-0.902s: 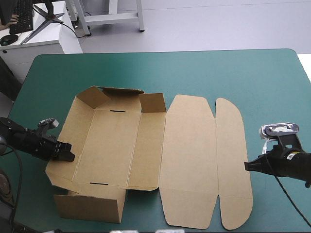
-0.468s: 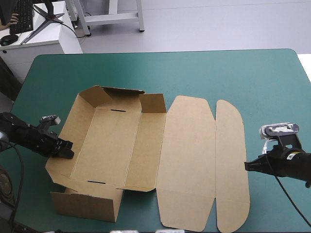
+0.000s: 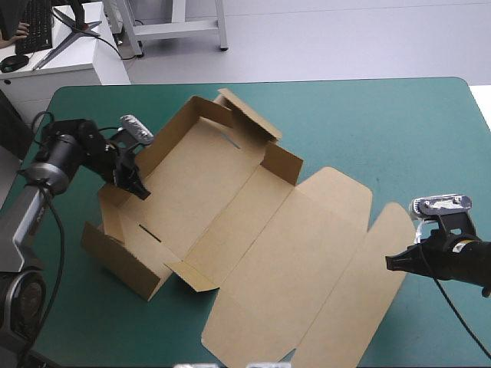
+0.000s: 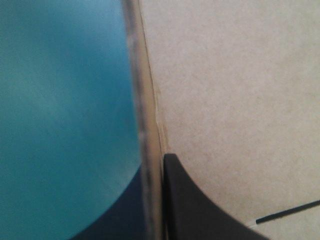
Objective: Fold the box
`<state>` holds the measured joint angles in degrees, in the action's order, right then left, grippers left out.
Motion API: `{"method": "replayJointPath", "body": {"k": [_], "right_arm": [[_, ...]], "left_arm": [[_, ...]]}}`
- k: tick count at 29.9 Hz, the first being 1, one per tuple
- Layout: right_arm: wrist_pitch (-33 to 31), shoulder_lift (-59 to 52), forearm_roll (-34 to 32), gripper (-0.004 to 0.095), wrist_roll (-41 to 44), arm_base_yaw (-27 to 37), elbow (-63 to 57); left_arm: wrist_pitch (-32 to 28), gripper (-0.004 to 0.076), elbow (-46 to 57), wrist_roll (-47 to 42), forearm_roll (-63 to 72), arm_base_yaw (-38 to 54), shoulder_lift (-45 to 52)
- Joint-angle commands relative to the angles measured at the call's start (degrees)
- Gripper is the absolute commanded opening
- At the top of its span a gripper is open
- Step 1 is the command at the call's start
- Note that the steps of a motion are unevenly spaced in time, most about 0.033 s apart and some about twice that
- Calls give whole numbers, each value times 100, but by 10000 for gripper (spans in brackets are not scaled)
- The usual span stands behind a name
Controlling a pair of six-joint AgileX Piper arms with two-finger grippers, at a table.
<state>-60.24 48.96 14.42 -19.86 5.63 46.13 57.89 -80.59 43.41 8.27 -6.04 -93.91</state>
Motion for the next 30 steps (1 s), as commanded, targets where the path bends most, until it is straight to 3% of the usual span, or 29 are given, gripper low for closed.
{"method": "replayJointPath", "body": {"k": [1, 14, 20, 26, 30], "right_arm": [[136, -13, 74, -5, -54, 29, 130], [113, -13, 27, -5, -54, 29, 130], [125, -13, 27, -5, -54, 29, 130], [136, -13, 27, -5, -54, 29, 130], [134, -13, 39, -5, -54, 29, 130]], "left_arm": [[-993, -9, -378, 35, -427, -715, 159], [-3649, -9, -480, -569, -2563, -2700, -36], [-3794, -9, -532, -897, -3477, -3165, -36], [-3833, -10, -532, -1823, -4424, -3350, -36], [-3727, -10, -532, -2828, -5980, -3568, -36]]}}
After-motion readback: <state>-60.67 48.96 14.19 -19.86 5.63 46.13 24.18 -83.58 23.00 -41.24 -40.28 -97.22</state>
